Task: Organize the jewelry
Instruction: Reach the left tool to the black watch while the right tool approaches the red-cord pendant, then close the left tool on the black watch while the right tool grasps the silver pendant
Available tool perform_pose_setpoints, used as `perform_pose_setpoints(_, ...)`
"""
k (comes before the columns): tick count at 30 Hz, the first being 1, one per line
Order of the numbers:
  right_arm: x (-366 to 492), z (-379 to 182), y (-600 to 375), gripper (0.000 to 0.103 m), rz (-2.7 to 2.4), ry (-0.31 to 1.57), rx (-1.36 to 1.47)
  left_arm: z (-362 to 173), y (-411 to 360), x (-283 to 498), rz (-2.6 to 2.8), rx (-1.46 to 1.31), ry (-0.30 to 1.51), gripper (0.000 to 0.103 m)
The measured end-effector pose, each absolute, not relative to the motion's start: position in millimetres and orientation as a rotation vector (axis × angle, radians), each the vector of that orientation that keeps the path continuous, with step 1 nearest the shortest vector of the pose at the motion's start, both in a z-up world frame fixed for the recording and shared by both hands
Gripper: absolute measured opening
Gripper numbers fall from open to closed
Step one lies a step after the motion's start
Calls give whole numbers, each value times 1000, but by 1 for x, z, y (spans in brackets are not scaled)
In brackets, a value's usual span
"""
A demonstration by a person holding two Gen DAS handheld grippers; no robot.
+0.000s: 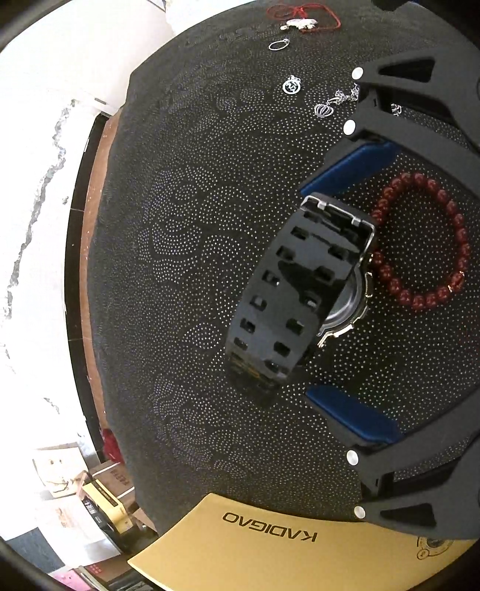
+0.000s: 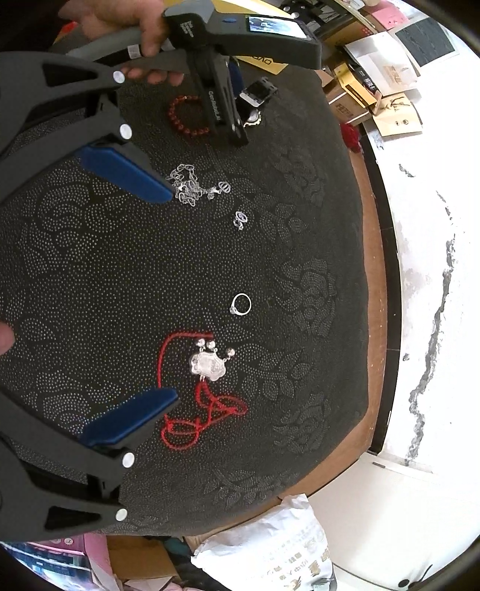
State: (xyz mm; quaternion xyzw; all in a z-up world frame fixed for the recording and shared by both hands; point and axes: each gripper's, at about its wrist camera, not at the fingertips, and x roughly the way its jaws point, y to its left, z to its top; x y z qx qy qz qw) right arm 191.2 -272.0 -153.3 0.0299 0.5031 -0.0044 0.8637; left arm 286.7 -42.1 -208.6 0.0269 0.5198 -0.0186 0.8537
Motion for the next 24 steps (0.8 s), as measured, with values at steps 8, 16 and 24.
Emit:
perform_pose_setpoints(8,185,-155,-298,97,3,1060,100,-197,-43,275,-36,87,1073,66)
perform_pose_setpoints(16,192,-172,-332,96,-22,1060,129,-187,-32,273,-47,47,1083,66)
perform_pose_setpoints(24,225,-205,-328,85,-81,1111,66,-160,-29,267,-74,59,1012,66)
